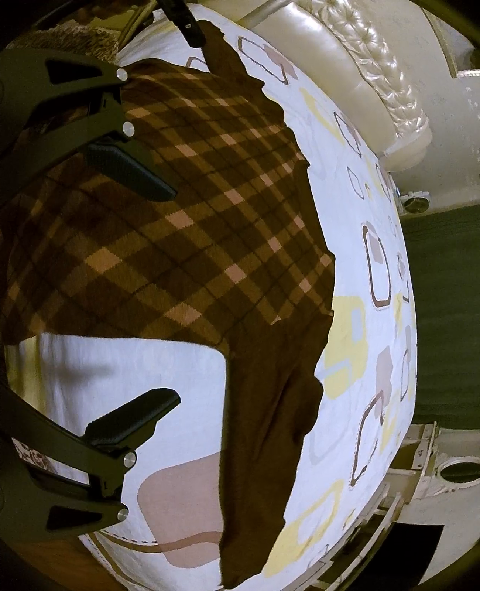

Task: Fold small clothes

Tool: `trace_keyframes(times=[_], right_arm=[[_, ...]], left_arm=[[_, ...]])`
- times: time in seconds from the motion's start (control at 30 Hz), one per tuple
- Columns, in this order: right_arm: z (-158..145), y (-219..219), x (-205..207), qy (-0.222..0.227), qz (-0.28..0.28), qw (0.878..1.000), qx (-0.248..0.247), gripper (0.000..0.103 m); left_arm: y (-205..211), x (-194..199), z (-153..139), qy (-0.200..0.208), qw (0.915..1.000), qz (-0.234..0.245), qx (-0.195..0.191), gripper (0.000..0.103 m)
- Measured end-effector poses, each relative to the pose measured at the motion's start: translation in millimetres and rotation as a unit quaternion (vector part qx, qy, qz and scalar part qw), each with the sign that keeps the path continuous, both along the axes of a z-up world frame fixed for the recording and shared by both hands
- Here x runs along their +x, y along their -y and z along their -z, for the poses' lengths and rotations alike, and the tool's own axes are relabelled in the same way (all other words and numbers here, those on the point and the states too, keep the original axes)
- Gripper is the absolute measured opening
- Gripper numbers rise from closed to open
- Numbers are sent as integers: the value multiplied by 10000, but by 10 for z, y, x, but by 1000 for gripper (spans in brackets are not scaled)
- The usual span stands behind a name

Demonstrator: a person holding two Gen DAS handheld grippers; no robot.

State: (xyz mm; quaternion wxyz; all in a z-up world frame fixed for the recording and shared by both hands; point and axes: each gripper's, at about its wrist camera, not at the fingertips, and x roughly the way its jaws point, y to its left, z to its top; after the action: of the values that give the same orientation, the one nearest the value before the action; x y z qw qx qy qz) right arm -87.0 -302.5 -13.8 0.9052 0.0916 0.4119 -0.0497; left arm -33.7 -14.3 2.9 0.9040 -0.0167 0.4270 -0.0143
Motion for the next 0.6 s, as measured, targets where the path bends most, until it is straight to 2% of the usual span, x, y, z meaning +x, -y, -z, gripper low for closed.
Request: trace_keyframes(times=[0.4, 0.6], right_arm=[[12, 200, 29, -57, 163, 9997, 173, 101], [-135, 600, 50, 99, 420, 9971, 628, 101]], left_arm=[[-17, -2, 21, -8, 10000, 17, -29, 99], [-23, -9, 59, -27, 9999, 13, -97, 99]])
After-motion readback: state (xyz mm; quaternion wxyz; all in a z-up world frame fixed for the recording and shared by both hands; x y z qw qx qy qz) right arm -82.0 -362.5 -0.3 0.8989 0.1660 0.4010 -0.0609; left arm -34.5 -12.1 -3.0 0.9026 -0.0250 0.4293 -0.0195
